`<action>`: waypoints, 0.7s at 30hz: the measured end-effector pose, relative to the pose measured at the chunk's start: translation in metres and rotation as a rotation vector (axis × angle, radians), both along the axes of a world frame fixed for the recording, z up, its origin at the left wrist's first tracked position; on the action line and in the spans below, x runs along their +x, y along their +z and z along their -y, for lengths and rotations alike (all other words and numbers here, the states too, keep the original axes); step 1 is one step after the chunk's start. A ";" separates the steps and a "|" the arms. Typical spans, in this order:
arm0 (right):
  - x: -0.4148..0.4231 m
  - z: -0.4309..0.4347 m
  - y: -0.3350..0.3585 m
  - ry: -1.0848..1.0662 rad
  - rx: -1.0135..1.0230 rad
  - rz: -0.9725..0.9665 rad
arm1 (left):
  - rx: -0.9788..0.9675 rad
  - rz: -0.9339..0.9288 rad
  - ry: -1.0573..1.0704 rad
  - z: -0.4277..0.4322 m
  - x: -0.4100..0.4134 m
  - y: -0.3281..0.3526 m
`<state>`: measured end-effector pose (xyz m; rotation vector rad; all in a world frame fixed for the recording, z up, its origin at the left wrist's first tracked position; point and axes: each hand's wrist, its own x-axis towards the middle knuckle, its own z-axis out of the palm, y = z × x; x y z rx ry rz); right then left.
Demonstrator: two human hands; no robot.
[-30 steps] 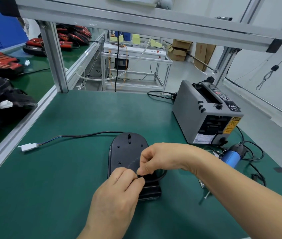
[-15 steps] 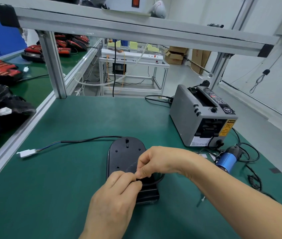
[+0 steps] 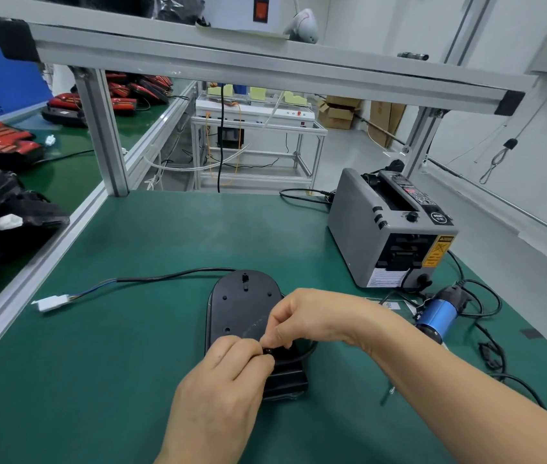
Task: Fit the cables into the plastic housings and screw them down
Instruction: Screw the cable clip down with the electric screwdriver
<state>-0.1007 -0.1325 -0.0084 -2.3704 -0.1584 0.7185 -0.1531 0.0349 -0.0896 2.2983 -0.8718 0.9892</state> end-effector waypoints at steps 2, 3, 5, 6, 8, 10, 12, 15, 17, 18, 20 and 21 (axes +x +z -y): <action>-0.001 0.000 0.000 -0.003 -0.003 0.000 | 0.001 0.003 0.001 0.000 0.000 0.000; -0.002 0.001 0.000 -0.005 0.001 0.002 | 0.002 0.008 0.000 0.000 0.001 0.000; -0.003 0.001 -0.001 -0.016 0.015 0.013 | -0.003 0.018 -0.002 0.001 0.002 0.000; -0.004 0.001 -0.001 -0.030 0.026 0.020 | -0.007 0.025 -0.002 0.001 0.002 0.001; -0.007 0.002 -0.004 -0.062 0.061 0.032 | -0.005 0.033 -0.002 0.001 0.002 0.001; -0.012 0.005 -0.005 -0.095 0.116 0.045 | 0.003 0.032 -0.003 0.000 0.002 0.001; -0.017 0.018 -0.002 -0.163 0.149 0.082 | 0.002 0.031 -0.007 0.000 0.002 0.002; -0.025 0.063 0.013 -0.358 0.176 0.146 | 0.008 0.018 -0.005 0.001 0.000 0.005; -0.031 0.105 0.020 -0.517 0.144 0.196 | 0.008 0.006 -0.005 0.001 -0.001 0.007; -0.033 0.127 0.020 -0.603 0.104 0.214 | 0.000 0.012 -0.002 0.001 0.000 0.006; -0.039 0.166 0.016 -0.749 -0.024 0.208 | -0.016 0.019 -0.008 0.001 0.001 0.006; -0.042 0.182 0.012 -0.795 -0.096 0.180 | -0.010 0.023 -0.034 0.001 0.002 0.006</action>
